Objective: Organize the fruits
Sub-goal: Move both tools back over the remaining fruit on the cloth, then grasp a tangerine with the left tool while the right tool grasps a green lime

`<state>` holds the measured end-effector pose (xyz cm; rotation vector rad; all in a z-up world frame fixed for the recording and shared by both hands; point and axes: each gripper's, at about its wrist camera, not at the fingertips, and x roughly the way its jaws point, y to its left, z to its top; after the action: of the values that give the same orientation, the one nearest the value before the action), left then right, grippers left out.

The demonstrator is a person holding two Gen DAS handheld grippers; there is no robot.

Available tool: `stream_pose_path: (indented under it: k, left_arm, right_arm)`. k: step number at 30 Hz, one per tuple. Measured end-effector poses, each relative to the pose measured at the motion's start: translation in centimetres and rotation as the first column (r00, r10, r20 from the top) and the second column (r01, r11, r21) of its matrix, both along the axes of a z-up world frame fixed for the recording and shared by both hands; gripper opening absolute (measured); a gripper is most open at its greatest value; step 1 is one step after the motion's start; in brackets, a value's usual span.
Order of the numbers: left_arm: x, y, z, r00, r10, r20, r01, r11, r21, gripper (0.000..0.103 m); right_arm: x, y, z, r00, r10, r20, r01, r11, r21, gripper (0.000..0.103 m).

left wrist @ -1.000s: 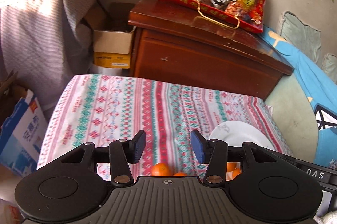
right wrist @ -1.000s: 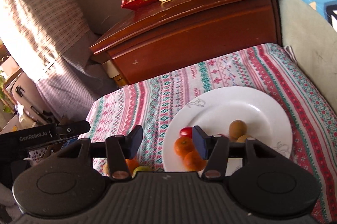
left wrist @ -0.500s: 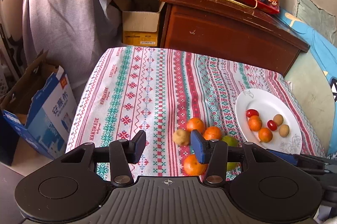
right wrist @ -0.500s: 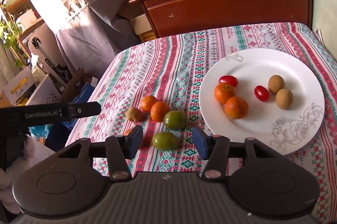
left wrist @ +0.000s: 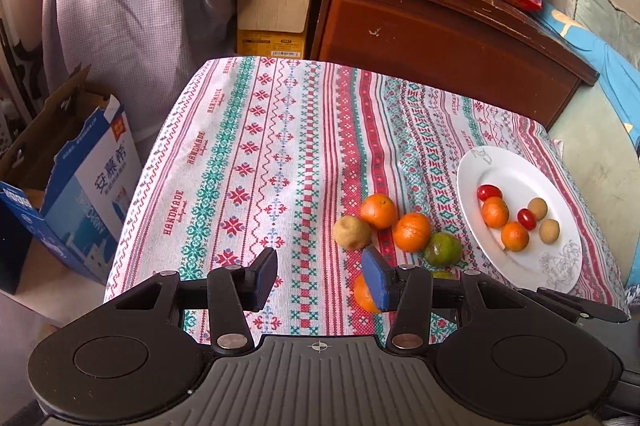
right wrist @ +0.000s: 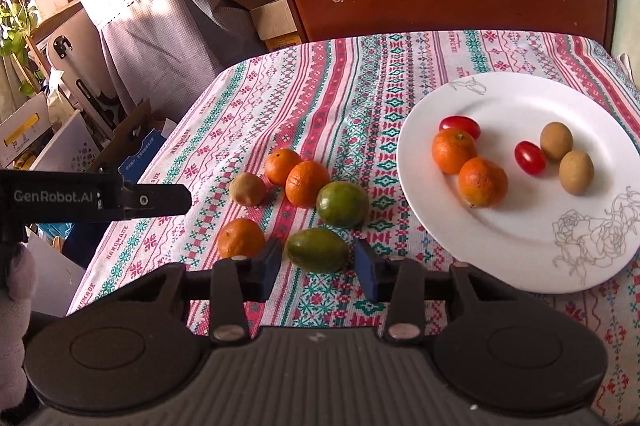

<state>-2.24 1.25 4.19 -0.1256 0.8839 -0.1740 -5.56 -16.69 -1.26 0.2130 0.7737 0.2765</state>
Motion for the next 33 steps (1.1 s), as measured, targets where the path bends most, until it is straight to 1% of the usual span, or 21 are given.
stream_pose_path:
  k: [1,4,8,12,17,21,23,24,28,33]
  left_arm:
    - [-0.1,-0.2,-0.2,1.0,-0.006,-0.003,0.006,1.0,0.004,0.046]
    - [-0.3,-0.7,-0.6,1.0,-0.027,-0.004,0.027,0.999,0.022,0.046]
    - [-0.4,-1.1,-1.2,0.998,-0.053,-0.016,0.053,0.998,0.029,0.046]
    - [-0.9,-1.6,-1.5,0.995,-0.101,-0.013,0.102,0.994,0.028,0.046]
    - [-1.2,-2.8,-2.2,0.989,-0.149,-0.003,0.149,0.988,0.048,0.044]
    - [-1.0,-3.5,-2.8,0.987,-0.162,-0.005,0.162,0.986,0.037,0.044]
    - [-1.0,-3.7,-3.2,0.987,-0.161,-0.004,0.161,0.986,0.048,0.044]
    - [-0.9,-3.9,-3.4,0.987,-0.158,-0.004,0.158,0.986,0.053,0.04]
    - [-0.8,-4.2,-3.8,0.988,-0.155,0.011,0.154,0.985,0.075,0.04]
    - [-0.8,-4.3,-3.8,0.988,-0.156,0.018,0.154,0.985,0.083,0.04]
  right_arm:
    - [0.1,0.1,-0.2,1.0,-0.002,0.001,0.002,1.0,-0.008,0.036]
    - [0.1,0.1,-0.2,1.0,-0.001,0.017,0.002,1.0,-0.013,0.035]
    - [0.0,-0.5,0.0,1.0,-0.015,0.006,0.015,1.0,-0.001,0.035]
    - [-0.5,-1.3,0.5,1.0,-0.031,-0.002,0.031,1.0,-0.002,0.035]
    - [-1.3,-2.2,0.7,0.999,-0.043,-0.01,0.043,0.999,0.0,0.035]
    - [-1.7,-2.6,0.6,0.999,-0.047,-0.018,0.047,0.999,-0.006,0.035]
    - [-1.8,-2.7,0.4,0.999,-0.046,-0.026,0.046,0.999,-0.005,0.035]
    - [-1.8,-2.7,0.4,0.999,-0.044,-0.029,0.044,0.999,-0.006,0.035]
    - [-1.7,-2.8,0.2,0.998,-0.05,-0.037,0.05,0.999,0.001,0.036]
    - [-1.5,-2.9,0.1,0.998,-0.054,-0.043,0.055,0.998,0.011,0.036]
